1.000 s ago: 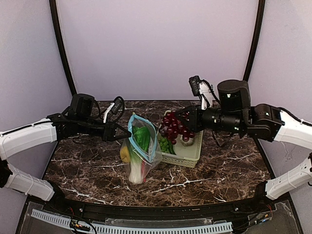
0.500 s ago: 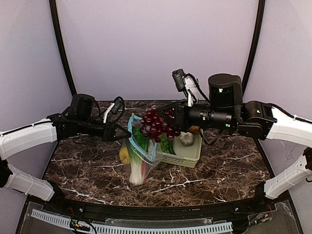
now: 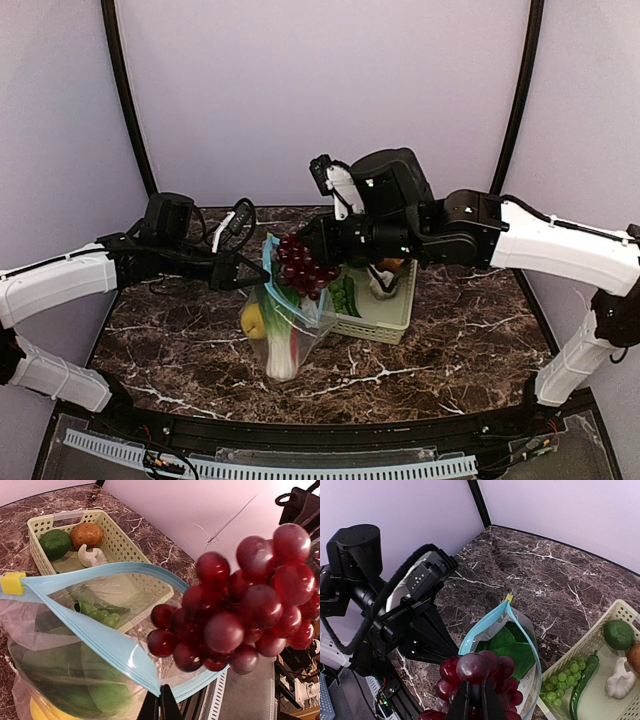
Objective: Place the food in the zip-top bag and seal the zipper
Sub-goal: Place the fake fruit in the zipper food storage bag.
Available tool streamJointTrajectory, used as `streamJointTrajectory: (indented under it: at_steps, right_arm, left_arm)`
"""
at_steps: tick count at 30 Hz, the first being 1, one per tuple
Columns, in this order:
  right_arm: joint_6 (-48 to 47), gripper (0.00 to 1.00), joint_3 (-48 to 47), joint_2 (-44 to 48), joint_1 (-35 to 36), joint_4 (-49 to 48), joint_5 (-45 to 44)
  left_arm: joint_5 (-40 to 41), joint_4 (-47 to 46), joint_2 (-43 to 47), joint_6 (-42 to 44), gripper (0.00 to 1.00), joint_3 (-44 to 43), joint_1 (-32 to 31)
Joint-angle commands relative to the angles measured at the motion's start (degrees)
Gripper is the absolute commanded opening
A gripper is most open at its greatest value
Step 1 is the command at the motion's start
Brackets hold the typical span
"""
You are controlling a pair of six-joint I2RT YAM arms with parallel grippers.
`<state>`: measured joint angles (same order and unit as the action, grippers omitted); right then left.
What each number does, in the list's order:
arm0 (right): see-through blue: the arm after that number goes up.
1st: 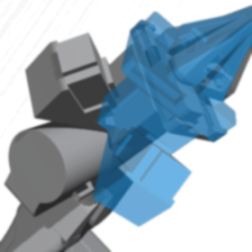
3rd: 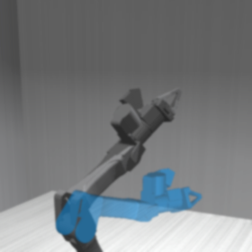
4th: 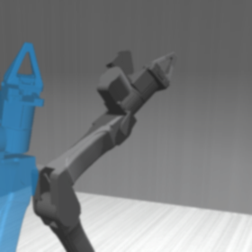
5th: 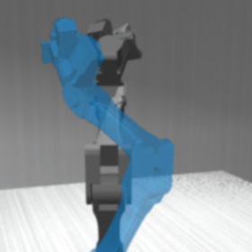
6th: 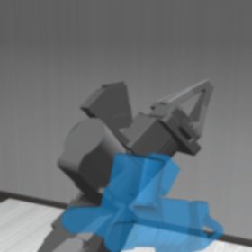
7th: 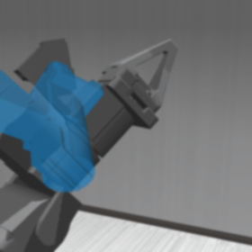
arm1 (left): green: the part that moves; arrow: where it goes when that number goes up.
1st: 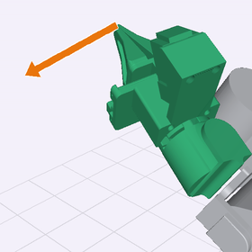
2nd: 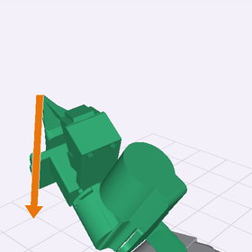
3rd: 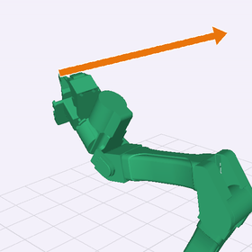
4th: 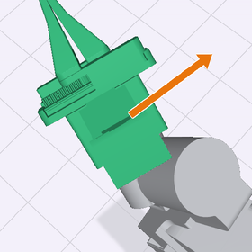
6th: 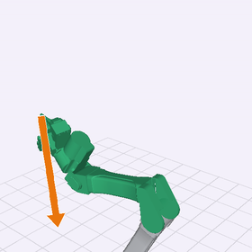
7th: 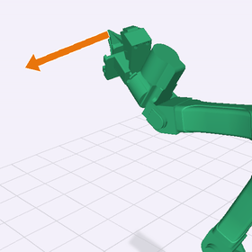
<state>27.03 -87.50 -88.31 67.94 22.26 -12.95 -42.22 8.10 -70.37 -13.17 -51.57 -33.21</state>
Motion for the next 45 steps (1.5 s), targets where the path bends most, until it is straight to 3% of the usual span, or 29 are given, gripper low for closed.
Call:
streamJointTrajectory:
  at_steps: [1, 9, 25, 35, 45]
  right_arm:
    - [3.7, 0.03, -5.8, -4.1, 0.5, 6.4, -5.6]
    - [6.2, 0.03, -11.0, -11.6, 0.5, 15.3, -13.6]
    - [6.5, 0.03, -19.8, -21.7, 0.4, 14.4, -18.1]
    - [6.8, 0.02, -12.2, -21.2, 0.3, 10.4, -19.3]
    - [8.7, 0.04, 2.9, -13.7, 0.3, 3.8, -11.3]
  left_arm:
    - [-2.4, -3.1, 1.5, -0.3, 0.01, 1.2, 0.2]
    - [-3.3, -3.8, 1.7, -0.4, 0.01, 1.5, 0.1]
    - [-3.5, -4.0, 1.3, 0.0, 0.01, 1.7, -0.2]
    - [-3.2, -3.8, 1.3, 0.2, 0.01, 1.6, -0.2]
    - [-2.3, -2.9, 1.5, 1.0, 0.01, 1.4, -0.1]
